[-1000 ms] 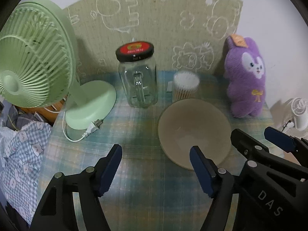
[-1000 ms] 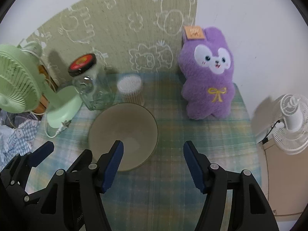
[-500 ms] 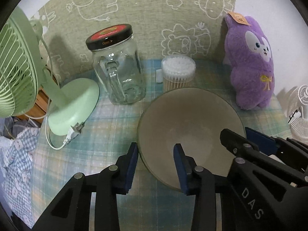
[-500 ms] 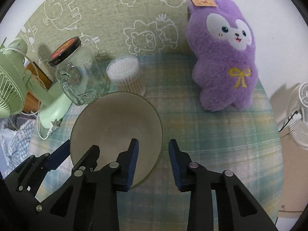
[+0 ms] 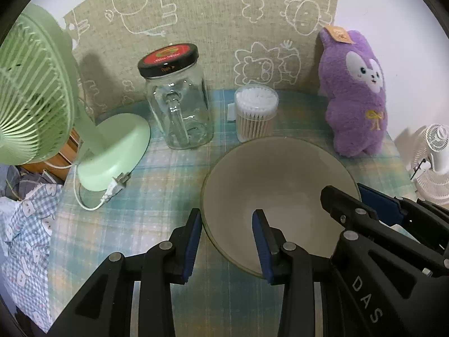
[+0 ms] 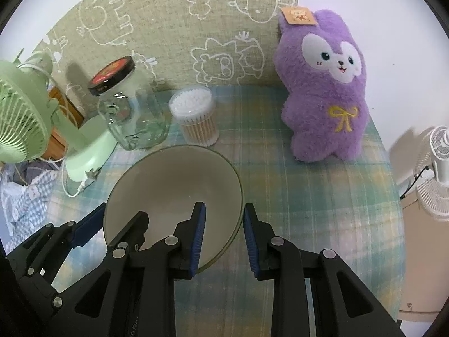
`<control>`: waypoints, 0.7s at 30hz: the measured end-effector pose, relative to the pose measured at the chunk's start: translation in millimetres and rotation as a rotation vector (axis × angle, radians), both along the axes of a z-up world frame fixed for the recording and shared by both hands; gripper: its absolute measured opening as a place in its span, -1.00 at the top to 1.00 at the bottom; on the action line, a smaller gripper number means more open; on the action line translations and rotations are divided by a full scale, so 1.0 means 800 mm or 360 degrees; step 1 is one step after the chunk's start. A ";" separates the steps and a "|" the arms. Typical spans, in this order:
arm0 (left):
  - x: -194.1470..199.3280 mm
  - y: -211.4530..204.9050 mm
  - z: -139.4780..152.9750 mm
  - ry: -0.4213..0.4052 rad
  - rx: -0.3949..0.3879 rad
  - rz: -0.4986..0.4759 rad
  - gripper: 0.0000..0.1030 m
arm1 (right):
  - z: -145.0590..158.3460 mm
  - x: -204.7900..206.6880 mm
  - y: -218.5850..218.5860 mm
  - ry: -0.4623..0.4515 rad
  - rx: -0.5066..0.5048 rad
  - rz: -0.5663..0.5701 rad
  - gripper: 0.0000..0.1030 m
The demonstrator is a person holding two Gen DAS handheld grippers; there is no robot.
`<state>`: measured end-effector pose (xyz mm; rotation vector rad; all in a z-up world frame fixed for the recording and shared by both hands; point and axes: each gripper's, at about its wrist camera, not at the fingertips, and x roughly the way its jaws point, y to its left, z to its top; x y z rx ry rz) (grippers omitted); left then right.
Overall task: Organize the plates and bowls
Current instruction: 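Lift the cream bowl and carry it over the green-rimmed bowl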
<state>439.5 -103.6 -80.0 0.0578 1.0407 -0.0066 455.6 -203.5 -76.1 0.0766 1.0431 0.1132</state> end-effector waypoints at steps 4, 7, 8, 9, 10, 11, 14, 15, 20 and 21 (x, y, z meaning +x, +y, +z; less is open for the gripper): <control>-0.021 0.004 0.013 -0.0014 -0.0006 -0.0013 0.29 | 0.014 -0.021 0.004 -0.0011 -0.0008 -0.0007 0.41; -0.039 0.008 0.022 -0.0029 -0.0012 -0.0033 0.29 | 0.025 -0.042 0.008 -0.0024 -0.0016 -0.0021 0.41; -0.045 0.008 0.025 -0.0034 -0.0011 -0.0041 0.29 | 0.028 -0.049 0.008 -0.0024 -0.0016 -0.0027 0.41; -0.053 0.008 0.027 -0.0038 -0.0010 -0.0051 0.29 | 0.030 -0.056 0.008 -0.0021 -0.0013 -0.0035 0.41; -0.060 0.007 0.029 -0.0041 -0.0011 -0.0058 0.29 | 0.032 -0.063 0.009 -0.0019 -0.0012 -0.0044 0.41; -0.068 0.008 0.032 -0.0043 -0.0015 -0.0068 0.29 | 0.034 -0.071 0.009 -0.0023 -0.0014 -0.0051 0.41; -0.088 0.010 0.039 -0.0054 -0.0023 -0.0087 0.29 | 0.041 -0.095 0.012 -0.0035 -0.0022 -0.0075 0.41; -0.094 0.011 0.042 -0.0058 -0.0025 -0.0092 0.29 | 0.044 -0.103 0.013 -0.0039 -0.0023 -0.0083 0.41; -0.134 0.018 0.059 -0.0085 -0.0034 -0.0116 0.29 | 0.058 -0.143 0.019 -0.0069 -0.0025 -0.0116 0.41; -0.141 0.020 0.062 -0.0089 -0.0037 -0.0118 0.29 | 0.062 -0.154 0.021 -0.0077 -0.0026 -0.0121 0.41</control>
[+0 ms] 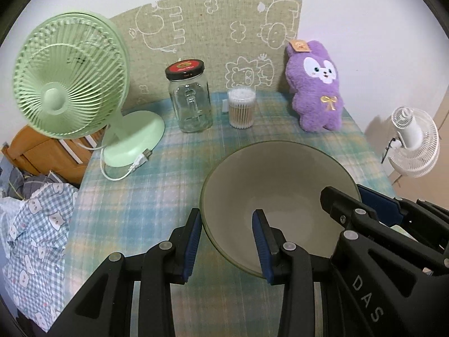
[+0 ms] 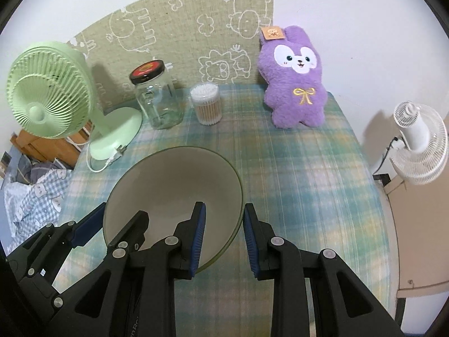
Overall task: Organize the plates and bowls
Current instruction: 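Lift the cream bowl and carry it over the green-rimmed bowl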
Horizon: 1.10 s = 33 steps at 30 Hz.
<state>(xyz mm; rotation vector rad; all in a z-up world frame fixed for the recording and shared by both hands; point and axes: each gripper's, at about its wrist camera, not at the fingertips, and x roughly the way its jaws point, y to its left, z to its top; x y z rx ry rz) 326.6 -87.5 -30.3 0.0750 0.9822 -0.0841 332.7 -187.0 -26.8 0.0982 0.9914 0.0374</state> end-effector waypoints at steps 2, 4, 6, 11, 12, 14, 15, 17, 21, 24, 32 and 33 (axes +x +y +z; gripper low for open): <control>-0.017 0.005 0.007 -0.0010 -0.0009 -0.0003 0.29 | 0.007 -0.018 0.005 -0.0017 -0.0005 -0.0007 0.41; -0.033 0.011 0.014 -0.0018 -0.0015 -0.0004 0.29 | 0.013 -0.037 0.010 -0.0038 -0.0011 -0.0012 0.41; -0.049 0.016 0.018 -0.0023 -0.0021 -0.0009 0.29 | 0.020 -0.056 0.016 -0.0057 -0.0012 -0.0020 0.41; -0.087 0.029 0.028 -0.0036 -0.0026 -0.0020 0.29 | 0.031 -0.097 0.027 -0.0075 -0.0015 -0.0034 0.41; -0.096 0.032 0.030 -0.0037 -0.0031 -0.0015 0.29 | 0.032 -0.106 0.029 -0.0079 -0.0015 -0.0035 0.41; -0.111 0.038 0.030 -0.0030 -0.0047 -0.0009 0.29 | 0.035 -0.122 0.033 -0.0084 -0.0012 -0.0038 0.41; -0.118 0.040 0.030 -0.0029 -0.0051 -0.0010 0.29 | 0.035 -0.130 0.035 -0.0087 -0.0015 -0.0039 0.41; -0.130 0.045 0.028 -0.0024 -0.0051 -0.0009 0.29 | 0.035 -0.146 0.040 -0.0084 -0.0019 -0.0040 0.41; -0.152 0.050 0.023 -0.0016 -0.0050 -0.0017 0.29 | 0.031 -0.172 0.047 -0.0075 -0.0014 -0.0049 0.41; -0.171 0.054 0.018 -0.0013 -0.0046 -0.0032 0.29 | 0.027 -0.190 0.050 -0.0072 -0.0009 -0.0059 0.41; -0.202 0.054 0.020 -0.0041 -0.0051 -0.0077 0.30 | 0.024 -0.232 0.051 -0.0098 0.0003 -0.0114 0.41; -0.205 0.054 0.021 -0.0044 -0.0054 -0.0082 0.30 | 0.025 -0.235 0.050 -0.0100 0.0001 -0.0119 0.41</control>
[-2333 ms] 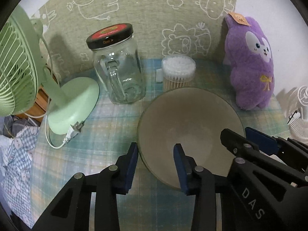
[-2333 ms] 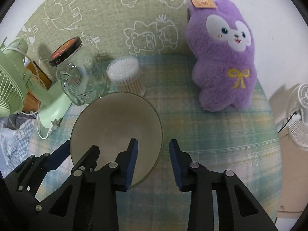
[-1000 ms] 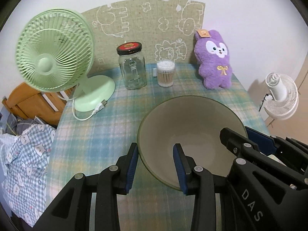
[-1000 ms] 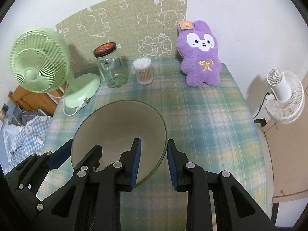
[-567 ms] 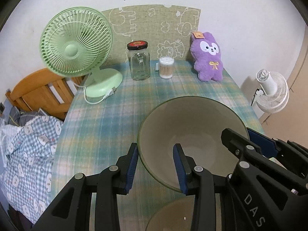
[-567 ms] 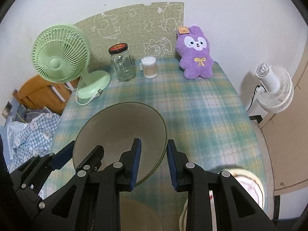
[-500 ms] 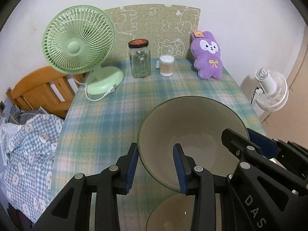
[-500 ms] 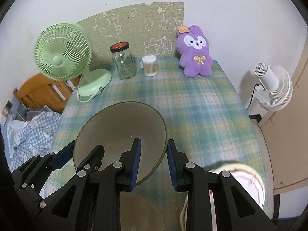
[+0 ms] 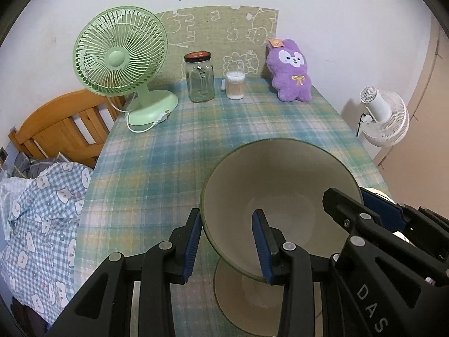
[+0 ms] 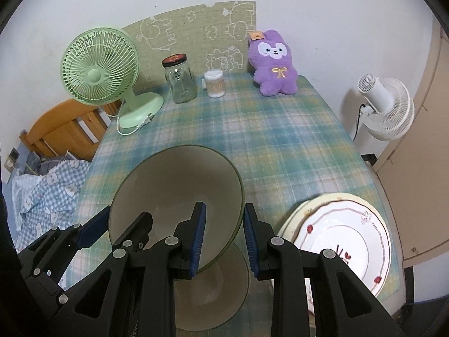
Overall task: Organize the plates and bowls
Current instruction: 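Lift the cream bowl and carry it over the green-rimmed bowl, then lower the cream bowl into the green-rimmed bowl and open both grippers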
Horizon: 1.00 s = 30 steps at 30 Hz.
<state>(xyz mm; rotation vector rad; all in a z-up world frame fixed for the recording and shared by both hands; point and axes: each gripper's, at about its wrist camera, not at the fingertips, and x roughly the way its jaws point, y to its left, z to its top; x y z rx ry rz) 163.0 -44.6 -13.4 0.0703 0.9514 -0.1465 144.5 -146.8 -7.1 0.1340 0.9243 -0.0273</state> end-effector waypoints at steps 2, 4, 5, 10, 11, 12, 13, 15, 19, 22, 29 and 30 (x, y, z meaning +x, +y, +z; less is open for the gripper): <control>-0.004 0.001 0.000 0.0005 -0.0009 -0.0003 0.31 | 0.002 -0.005 -0.001 -0.0002 0.0002 -0.0013 0.41; -0.008 0.001 -0.001 0.0007 -0.0012 -0.0015 0.31 | 0.002 -0.012 0.000 0.0001 0.0000 -0.0025 0.41; -0.011 0.000 -0.002 0.0014 -0.0011 -0.0023 0.31 | 0.001 -0.016 0.000 0.0004 -0.0001 -0.0032 0.41; -0.020 0.001 -0.010 0.0037 -0.0011 -0.0033 0.31 | -0.006 -0.027 -0.001 0.0028 0.0005 -0.0051 0.41; -0.021 0.001 -0.012 0.0044 -0.0011 -0.0033 0.31 | -0.008 -0.029 0.000 0.0034 0.0007 -0.0052 0.41; -0.023 0.001 -0.014 0.0049 -0.0010 -0.0033 0.32 | -0.009 -0.030 0.000 0.0039 0.0008 -0.0053 0.41; -0.025 0.002 -0.016 0.0053 -0.0009 -0.0035 0.32 | -0.011 -0.031 0.000 0.0044 0.0011 -0.0056 0.41; -0.028 0.002 -0.021 0.0066 -0.0008 -0.0038 0.32 | -0.016 -0.034 0.000 0.0057 0.0014 -0.0060 0.41; -0.034 0.003 -0.029 0.0081 -0.0007 -0.0041 0.32 | -0.025 -0.040 0.000 0.0074 0.0017 -0.0066 0.41; -0.041 0.003 -0.035 0.0092 -0.0004 -0.0042 0.32 | -0.032 -0.045 -0.001 0.0087 0.0024 -0.0070 0.41; -0.055 0.003 -0.056 0.0124 0.0003 -0.0020 0.34 | -0.055 -0.056 -0.004 0.0115 0.0052 -0.0083 0.41; -0.056 0.003 -0.057 0.0116 0.0012 -0.0020 0.34 | -0.058 -0.058 -0.004 0.0120 0.0062 -0.0081 0.41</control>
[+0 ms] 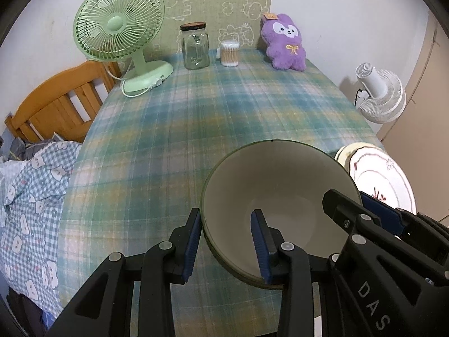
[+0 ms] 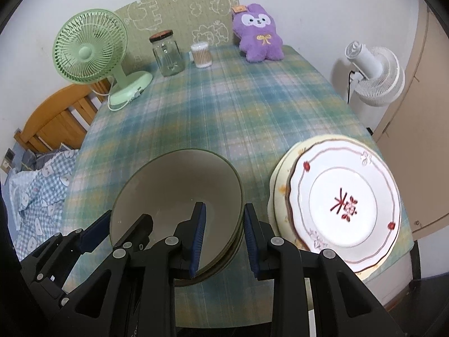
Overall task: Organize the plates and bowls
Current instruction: 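Lower the cream bowl into the green-rimmed bowl and open both grippers, then grasp the rim of the nested bowls with both grippers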
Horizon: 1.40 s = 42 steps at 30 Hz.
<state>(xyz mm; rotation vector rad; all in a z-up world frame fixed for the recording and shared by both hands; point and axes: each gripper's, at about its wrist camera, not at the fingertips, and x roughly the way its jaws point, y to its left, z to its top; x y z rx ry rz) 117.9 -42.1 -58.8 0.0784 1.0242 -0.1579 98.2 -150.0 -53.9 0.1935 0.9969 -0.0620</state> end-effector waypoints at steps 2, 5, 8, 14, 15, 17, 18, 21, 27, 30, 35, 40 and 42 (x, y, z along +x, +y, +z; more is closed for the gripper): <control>-0.002 0.001 -0.002 0.0000 -0.0002 0.0004 0.34 | -0.004 -0.002 0.000 0.0002 0.0016 0.0001 0.41; -0.004 0.003 -0.004 -0.0006 -0.0013 0.0015 0.33 | -0.006 -0.004 0.003 -0.0013 0.0001 0.0009 0.41; -0.006 0.003 -0.005 -0.0012 -0.0006 0.0012 0.33 | -0.007 -0.005 0.002 -0.0012 0.0001 0.0017 0.40; -0.004 0.007 -0.002 0.0030 -0.0058 0.0017 0.16 | -0.005 -0.002 0.003 0.0037 0.0015 0.0023 0.40; -0.004 0.007 -0.001 0.0034 -0.0064 0.0013 0.12 | -0.003 -0.002 0.002 0.0042 0.0010 0.0021 0.40; -0.003 0.008 0.003 0.0027 -0.0062 0.0009 -0.07 | 0.003 -0.002 0.004 0.0034 -0.0030 0.0023 0.40; -0.003 0.008 0.006 0.0018 -0.0060 0.0004 -0.12 | 0.006 -0.002 0.003 0.0027 -0.0044 0.0022 0.40; -0.002 0.008 0.012 0.0006 -0.0058 -0.0009 -0.32 | 0.011 -0.001 -0.002 0.0037 -0.0045 0.0017 0.39; 0.004 0.014 0.019 0.0001 -0.0066 0.0000 -0.51 | 0.016 0.003 -0.016 0.0075 0.0012 -0.0017 -0.06; 0.009 0.019 0.015 0.0029 -0.0089 0.0021 -0.63 | 0.015 0.007 -0.025 0.0079 0.0059 -0.0030 -0.33; 0.014 0.016 0.001 0.0068 -0.0057 0.0009 -0.66 | 0.008 0.019 -0.025 0.0096 0.0069 0.0016 -0.34; 0.023 0.018 -0.015 0.0127 -0.0077 0.0028 -0.66 | -0.008 0.030 -0.020 0.0129 0.0064 0.0051 -0.34; 0.029 0.020 -0.021 0.0151 -0.0107 0.0046 -0.65 | -0.016 0.036 -0.019 0.0149 0.0063 0.0064 -0.34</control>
